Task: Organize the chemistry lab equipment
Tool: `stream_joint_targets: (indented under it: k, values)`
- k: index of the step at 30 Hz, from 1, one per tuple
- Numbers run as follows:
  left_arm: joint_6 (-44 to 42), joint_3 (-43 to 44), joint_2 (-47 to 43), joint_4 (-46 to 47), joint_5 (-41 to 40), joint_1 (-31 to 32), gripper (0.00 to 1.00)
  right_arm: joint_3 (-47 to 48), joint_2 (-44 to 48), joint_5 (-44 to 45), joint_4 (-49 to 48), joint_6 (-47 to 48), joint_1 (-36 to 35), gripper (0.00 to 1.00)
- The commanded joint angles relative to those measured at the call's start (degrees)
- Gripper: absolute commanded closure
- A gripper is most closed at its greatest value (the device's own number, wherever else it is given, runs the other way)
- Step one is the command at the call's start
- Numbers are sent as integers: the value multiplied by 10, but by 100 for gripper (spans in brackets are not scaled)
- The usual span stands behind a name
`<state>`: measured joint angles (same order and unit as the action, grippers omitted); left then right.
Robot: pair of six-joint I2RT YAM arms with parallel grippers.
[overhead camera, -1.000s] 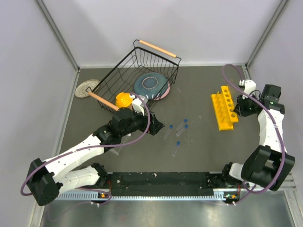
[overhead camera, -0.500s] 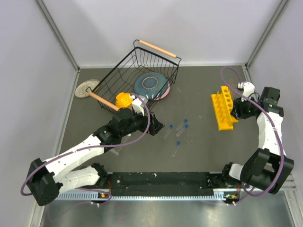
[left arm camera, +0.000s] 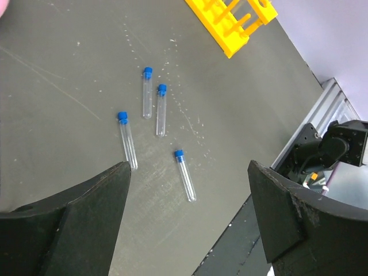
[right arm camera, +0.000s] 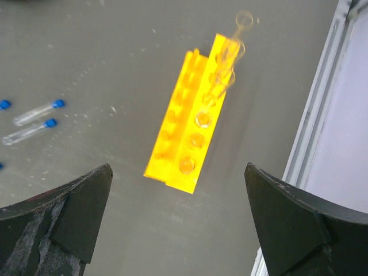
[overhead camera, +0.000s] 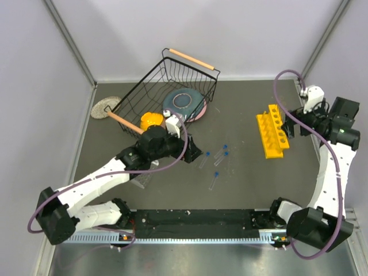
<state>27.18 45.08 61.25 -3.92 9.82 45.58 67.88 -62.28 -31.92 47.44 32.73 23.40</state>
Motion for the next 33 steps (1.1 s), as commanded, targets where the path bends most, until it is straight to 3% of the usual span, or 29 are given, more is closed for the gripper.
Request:
stream_joint_targets:
  k: [1,3,5,7,11,14,21,28,33]
  values:
    - [-34,88,56,-61,27,19,13,67,17,-86,51,-19,-13,1]
    - [-42,136,104,-95,13,39,15,61,15,-141,67,-33,-30,1]
    - [-44,176,141,-143,2,57,18,48,15,-162,79,-36,-83,1]
    - [-35,197,198,-182,-7,66,27,18,16,-151,79,-41,-157,1]
    - [-11,241,287,-246,-31,73,44,-28,0,-147,57,-86,-228,19]
    - [-8,258,347,-259,-64,73,52,-59,-17,-156,29,-111,-255,28]
    - [-20,318,455,-291,-122,73,55,-110,-24,-160,-12,-140,-259,30]
    - [-29,338,491,-294,-129,73,56,-136,-13,-160,-30,-145,-260,30]
    - [-29,338,505,-297,-132,73,65,-136,-14,-163,-31,-146,-259,30]
